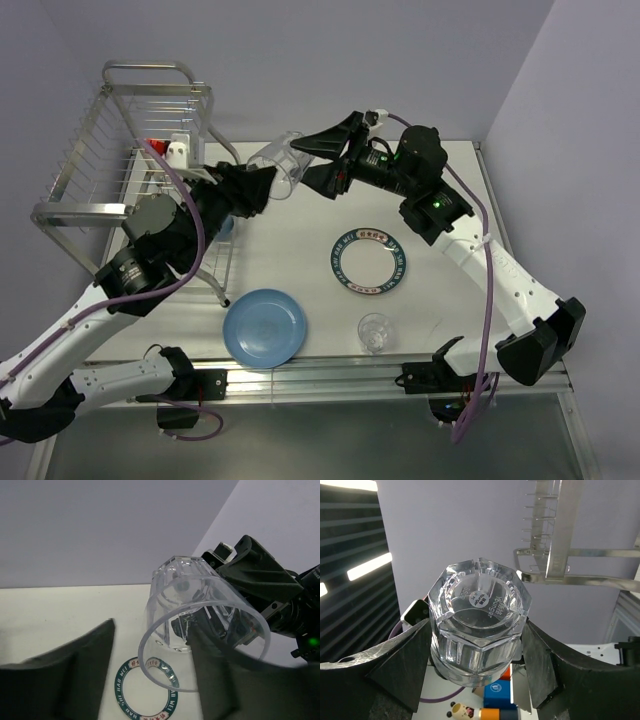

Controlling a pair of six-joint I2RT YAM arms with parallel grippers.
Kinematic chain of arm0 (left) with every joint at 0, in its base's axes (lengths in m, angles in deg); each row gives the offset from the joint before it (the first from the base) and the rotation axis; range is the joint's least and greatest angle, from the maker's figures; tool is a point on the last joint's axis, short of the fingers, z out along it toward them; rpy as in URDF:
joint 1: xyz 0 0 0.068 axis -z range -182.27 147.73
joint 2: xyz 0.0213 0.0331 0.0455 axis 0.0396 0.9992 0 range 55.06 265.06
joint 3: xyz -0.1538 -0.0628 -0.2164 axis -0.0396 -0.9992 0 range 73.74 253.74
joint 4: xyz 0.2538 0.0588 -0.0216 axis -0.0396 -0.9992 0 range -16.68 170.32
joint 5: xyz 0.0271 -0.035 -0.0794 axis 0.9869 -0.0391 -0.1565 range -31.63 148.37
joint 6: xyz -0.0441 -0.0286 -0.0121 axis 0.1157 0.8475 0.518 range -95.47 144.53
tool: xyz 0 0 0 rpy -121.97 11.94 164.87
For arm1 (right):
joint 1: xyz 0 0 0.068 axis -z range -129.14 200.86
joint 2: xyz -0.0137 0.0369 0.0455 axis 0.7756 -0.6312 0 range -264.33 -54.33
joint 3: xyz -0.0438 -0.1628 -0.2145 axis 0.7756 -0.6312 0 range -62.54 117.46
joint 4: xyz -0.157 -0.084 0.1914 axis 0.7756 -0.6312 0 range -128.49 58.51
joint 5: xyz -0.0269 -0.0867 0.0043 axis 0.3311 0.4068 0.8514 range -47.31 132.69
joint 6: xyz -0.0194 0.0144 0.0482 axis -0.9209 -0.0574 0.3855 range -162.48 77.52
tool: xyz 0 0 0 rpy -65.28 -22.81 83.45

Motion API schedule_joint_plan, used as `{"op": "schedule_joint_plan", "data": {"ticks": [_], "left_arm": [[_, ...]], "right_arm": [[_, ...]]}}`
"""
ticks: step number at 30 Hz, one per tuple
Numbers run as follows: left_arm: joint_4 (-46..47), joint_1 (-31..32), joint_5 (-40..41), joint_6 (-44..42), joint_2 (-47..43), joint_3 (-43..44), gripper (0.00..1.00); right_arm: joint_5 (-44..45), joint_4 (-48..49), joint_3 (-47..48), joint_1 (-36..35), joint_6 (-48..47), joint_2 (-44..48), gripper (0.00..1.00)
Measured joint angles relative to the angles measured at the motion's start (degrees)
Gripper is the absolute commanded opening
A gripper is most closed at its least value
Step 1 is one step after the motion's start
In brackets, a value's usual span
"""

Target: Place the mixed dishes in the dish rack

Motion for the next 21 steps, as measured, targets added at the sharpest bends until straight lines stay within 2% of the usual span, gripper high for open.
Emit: {"op": "schedule_joint_plan", "data": {"ticks": [3,8,15,21], "left_arm": [[-1.6,0.11,0.15,0.9,-0.17,0.09,0.99],[-8.26,0.11,0.17,3.34,-3.65,-0.42,0.99],[-19.3,0.11,1.14,10.03,-15.76,-1.22,0.97],[-27.78,0.11,3.98,16.33,-17.14,9.14,0.94]], "right_arm": [[0.55,-0.63,0.0,0.11,-1.99,0.0,0.0],[0.92,-1.27,0.02,1.03,-7.8,-0.37,0.0],[6.78,-8.52,6.08,0.7,-27.98,-7.17,0.0],[17.14,-10.56,6.27,-7.63,-49.46,-13.29,0.0]]}}
